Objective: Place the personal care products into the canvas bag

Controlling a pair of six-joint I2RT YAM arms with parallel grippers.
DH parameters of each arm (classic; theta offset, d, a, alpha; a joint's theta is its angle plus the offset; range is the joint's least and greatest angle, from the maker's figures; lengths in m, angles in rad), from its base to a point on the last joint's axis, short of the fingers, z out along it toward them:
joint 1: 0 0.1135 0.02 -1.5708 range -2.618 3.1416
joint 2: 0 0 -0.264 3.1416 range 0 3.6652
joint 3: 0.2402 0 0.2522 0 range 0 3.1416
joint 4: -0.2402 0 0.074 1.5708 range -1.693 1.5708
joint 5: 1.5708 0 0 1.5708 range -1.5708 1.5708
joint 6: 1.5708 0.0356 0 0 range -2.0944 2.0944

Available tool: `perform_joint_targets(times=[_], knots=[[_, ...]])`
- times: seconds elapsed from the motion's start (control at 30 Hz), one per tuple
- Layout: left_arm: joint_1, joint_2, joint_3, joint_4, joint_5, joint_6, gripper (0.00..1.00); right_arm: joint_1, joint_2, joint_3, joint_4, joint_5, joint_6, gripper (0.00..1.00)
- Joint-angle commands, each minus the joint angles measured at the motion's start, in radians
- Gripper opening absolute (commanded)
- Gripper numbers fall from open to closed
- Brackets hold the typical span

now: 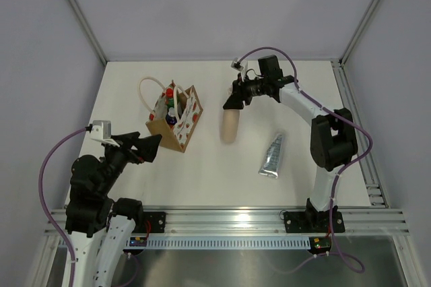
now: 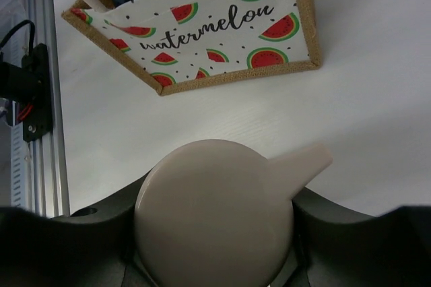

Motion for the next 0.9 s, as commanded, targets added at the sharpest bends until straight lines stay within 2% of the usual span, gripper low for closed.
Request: perform_joint_targets(times=[0.0,0.13,0.47,0.73,0.87], knots=[[0.004,-0.012,-0.015,0.034,0.022,-0.011,0.99,-0.008,-0.1,0.066,0.164,-0.084,0.215,0.0],[0.004,-0.018,-0.022,0.037,0.02,-0.015,0.99,-0.008,-0.099,0.14,0.173,-0.071,0.334,0.0],[0.004,-0.018,-0.032,0.042,0.016,-0.02,0.99,-0.008,-0.009,0.309,0.33,-0.085,0.807,0.0],[0.004,-0.009,-0.023,0.034,0.011,-0.015,0.99,-0.011,0.151,0.565,0.391,-0.061,1.019,0.0],[0.004,-0.016,-0.019,0.022,0.005,-0.02,0.99,-0.011,0.217,0.625,0.446,0.002,1.113,0.0]])
